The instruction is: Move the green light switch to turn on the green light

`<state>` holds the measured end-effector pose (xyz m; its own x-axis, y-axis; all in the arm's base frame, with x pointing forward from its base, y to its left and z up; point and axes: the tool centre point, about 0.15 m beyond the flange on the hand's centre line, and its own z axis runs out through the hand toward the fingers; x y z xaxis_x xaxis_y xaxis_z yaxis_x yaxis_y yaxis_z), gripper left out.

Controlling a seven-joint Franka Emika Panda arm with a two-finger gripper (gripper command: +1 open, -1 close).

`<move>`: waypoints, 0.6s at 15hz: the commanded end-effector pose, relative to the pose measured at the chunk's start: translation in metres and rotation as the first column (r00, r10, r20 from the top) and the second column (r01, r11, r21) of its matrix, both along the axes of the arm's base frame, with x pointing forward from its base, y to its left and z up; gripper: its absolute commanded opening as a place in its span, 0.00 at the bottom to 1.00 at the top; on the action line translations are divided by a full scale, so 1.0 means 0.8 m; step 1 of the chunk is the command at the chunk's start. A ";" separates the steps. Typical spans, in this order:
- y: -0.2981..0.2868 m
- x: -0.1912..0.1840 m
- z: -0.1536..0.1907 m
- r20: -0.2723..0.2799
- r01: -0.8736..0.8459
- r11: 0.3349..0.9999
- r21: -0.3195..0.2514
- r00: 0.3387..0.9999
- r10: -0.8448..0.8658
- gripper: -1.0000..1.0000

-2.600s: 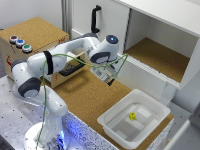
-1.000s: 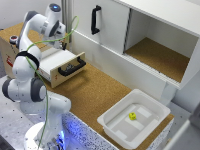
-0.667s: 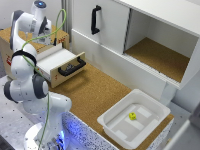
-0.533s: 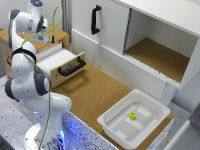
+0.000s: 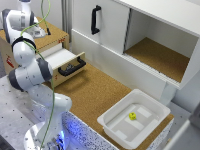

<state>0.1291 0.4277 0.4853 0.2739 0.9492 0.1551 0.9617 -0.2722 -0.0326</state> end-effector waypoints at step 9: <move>0.044 0.057 -0.023 0.017 0.104 0.992 -0.070 0.995 -0.103 0.00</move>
